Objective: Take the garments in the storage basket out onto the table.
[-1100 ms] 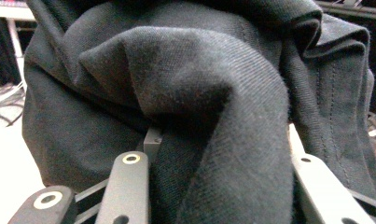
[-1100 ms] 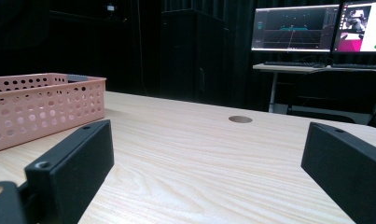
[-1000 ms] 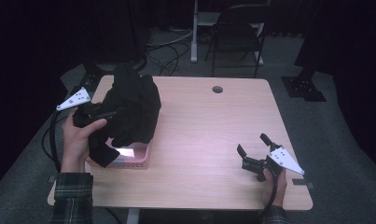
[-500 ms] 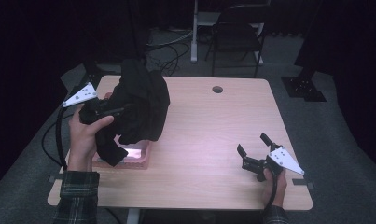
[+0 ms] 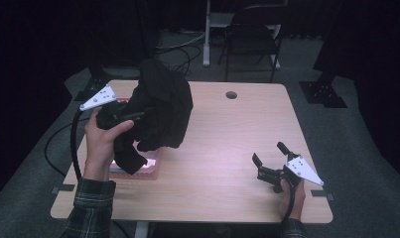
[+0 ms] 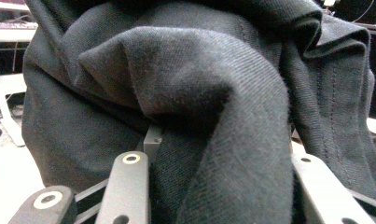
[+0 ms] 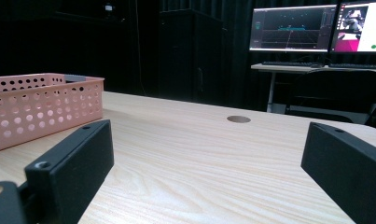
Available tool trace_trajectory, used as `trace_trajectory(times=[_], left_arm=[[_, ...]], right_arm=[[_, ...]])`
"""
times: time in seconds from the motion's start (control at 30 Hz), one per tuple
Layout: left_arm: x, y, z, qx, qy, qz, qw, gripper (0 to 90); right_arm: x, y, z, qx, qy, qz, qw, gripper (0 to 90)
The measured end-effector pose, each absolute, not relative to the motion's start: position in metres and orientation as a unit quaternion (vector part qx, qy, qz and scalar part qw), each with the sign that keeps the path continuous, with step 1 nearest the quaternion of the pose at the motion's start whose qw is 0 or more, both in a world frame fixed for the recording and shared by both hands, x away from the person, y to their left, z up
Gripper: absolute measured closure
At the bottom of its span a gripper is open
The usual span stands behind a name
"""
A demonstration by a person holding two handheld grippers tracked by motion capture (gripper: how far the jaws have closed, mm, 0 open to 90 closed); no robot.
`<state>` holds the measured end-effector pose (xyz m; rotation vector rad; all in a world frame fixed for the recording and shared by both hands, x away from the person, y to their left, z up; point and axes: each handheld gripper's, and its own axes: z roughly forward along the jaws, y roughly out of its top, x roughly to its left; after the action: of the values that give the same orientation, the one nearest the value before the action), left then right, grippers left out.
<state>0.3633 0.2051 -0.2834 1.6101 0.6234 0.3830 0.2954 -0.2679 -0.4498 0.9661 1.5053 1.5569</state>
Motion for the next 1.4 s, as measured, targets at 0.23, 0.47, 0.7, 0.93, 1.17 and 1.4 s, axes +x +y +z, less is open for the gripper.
trace_trajectory(times=[0.23,0.47,0.7,0.93,1.17,1.4], left_arm=[[0.365,0.192,-0.284,0.704,0.269,0.161,0.638,58.5],[0.369,0.174,-0.282,0.704,0.267,0.156,0.640,58.5],[0.373,0.152,-0.282,0.708,0.263,0.151,0.638,58.5],[0.374,0.123,-0.284,0.713,0.255,0.146,0.637,58.5],[0.377,0.096,-0.283,0.715,0.247,0.147,0.637,58.5],[0.381,0.072,-0.285,0.718,0.243,0.145,0.635,58.4]], right_arm=[[0.295,-0.268,-0.450,0.378,0.588,0.608,0.376,1.9],[0.296,-0.268,-0.450,0.378,0.588,0.609,0.374,1.9],[0.296,-0.268,-0.450,0.376,0.589,0.610,0.373,1.9],[0.296,-0.269,-0.450,0.375,0.590,0.611,0.371,1.9],[0.296,-0.269,-0.450,0.372,0.592,0.612,0.369,1.9],[0.296,-0.269,-0.450,0.371,0.592,0.614,0.367,1.9]])
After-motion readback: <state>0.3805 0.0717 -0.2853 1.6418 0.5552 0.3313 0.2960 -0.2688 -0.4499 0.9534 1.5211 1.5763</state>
